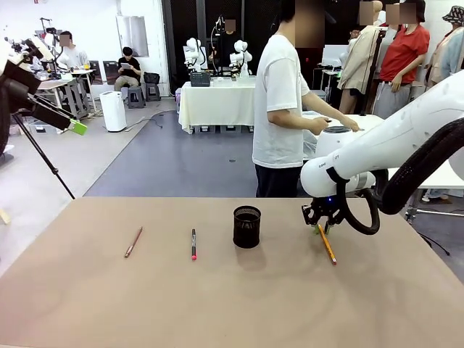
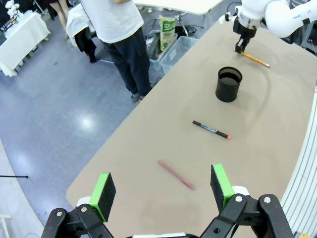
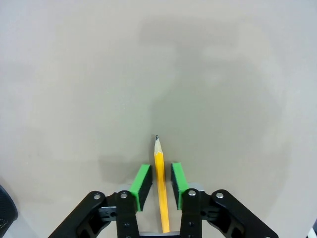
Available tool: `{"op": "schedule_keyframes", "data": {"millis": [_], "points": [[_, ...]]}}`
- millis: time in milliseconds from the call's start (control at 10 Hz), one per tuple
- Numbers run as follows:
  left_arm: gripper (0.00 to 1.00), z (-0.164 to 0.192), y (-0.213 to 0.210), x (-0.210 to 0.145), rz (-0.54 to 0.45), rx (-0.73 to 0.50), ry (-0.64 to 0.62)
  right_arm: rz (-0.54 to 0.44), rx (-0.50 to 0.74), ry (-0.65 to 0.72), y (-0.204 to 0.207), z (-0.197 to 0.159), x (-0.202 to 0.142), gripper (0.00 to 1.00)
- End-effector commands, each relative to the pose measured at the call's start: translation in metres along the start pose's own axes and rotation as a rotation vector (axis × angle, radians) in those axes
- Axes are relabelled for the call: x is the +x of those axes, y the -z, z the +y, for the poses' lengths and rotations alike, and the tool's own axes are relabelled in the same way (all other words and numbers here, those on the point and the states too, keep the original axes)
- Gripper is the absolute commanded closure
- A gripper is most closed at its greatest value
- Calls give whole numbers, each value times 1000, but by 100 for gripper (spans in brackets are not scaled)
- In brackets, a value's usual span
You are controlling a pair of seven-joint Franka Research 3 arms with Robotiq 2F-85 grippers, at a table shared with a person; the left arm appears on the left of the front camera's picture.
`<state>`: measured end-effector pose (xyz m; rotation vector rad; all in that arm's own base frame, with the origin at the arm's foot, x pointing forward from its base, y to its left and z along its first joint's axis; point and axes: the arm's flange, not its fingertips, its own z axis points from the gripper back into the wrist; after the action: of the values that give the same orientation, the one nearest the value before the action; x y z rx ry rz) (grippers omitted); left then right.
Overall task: Place the pens into the pen holder.
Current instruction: Pick up a writing instrument from the table and place it into the Pen holder.
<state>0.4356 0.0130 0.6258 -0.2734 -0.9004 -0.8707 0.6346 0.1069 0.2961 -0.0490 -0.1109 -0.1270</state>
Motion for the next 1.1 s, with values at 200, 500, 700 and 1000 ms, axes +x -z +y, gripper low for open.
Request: {"op": "schedule_keyframes", "data": {"millis": [200, 500, 700, 1000], "points": [[0, 3, 0, -1, -18, -12, 12, 46, 4, 13, 9, 0, 2, 100], [0, 3, 0, -1, -18, -12, 12, 61, 11, 15, 8, -3, 1, 100], [0, 3, 0, -1, -18, -12, 12, 86, 39, -15, -8, -4, 3, 100], [0, 3, 0, -1, -18, -12, 12, 78, 132, -85, -53, -19, 7, 100]]}}
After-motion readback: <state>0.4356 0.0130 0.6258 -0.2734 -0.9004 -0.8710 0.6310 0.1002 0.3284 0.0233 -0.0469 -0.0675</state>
